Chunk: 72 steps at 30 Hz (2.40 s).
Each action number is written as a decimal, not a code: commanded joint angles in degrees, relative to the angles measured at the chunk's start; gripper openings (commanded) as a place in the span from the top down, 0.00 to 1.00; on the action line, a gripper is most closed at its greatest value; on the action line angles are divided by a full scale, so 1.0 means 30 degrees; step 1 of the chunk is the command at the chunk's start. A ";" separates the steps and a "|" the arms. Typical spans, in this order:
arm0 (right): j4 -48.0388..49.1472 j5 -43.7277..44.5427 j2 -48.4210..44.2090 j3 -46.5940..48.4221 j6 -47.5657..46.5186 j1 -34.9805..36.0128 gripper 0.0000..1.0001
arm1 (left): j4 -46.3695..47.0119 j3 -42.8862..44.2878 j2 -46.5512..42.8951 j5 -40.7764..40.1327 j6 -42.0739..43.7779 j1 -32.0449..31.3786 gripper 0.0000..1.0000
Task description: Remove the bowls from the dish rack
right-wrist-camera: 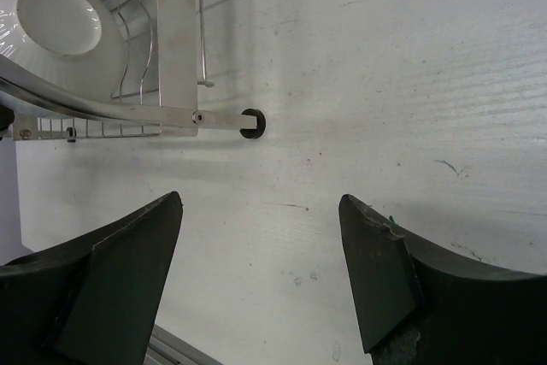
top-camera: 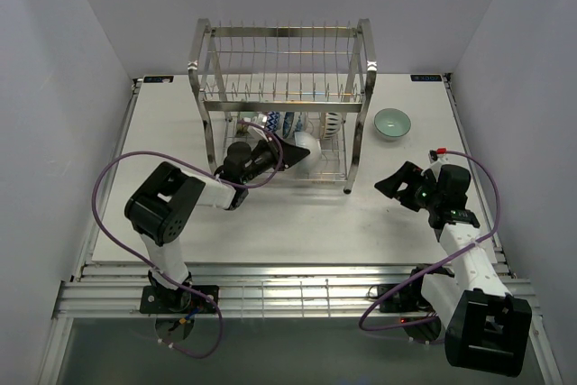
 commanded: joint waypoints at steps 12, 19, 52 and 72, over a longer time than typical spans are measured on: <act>0.0171 0.0043 -0.0044 0.0704 -0.0425 0.0130 0.20 | 0.3980 0.0605 -0.0771 0.1996 -0.1510 -0.0009 1.00; 0.0201 -0.0045 0.0015 0.0850 -0.0454 0.0130 0.20 | 0.2105 0.0605 -0.1649 0.2582 -0.1335 -0.0097 1.00; -0.2227 -0.0661 -0.2477 0.1962 -0.0425 0.2439 0.23 | -2.3820 0.1833 -1.3252 0.1797 1.2489 -0.5158 1.00; -0.5014 0.1299 0.0628 0.6827 -0.1333 1.2783 0.20 | -2.7545 0.3971 -1.0881 -0.7582 1.7386 -1.2869 1.00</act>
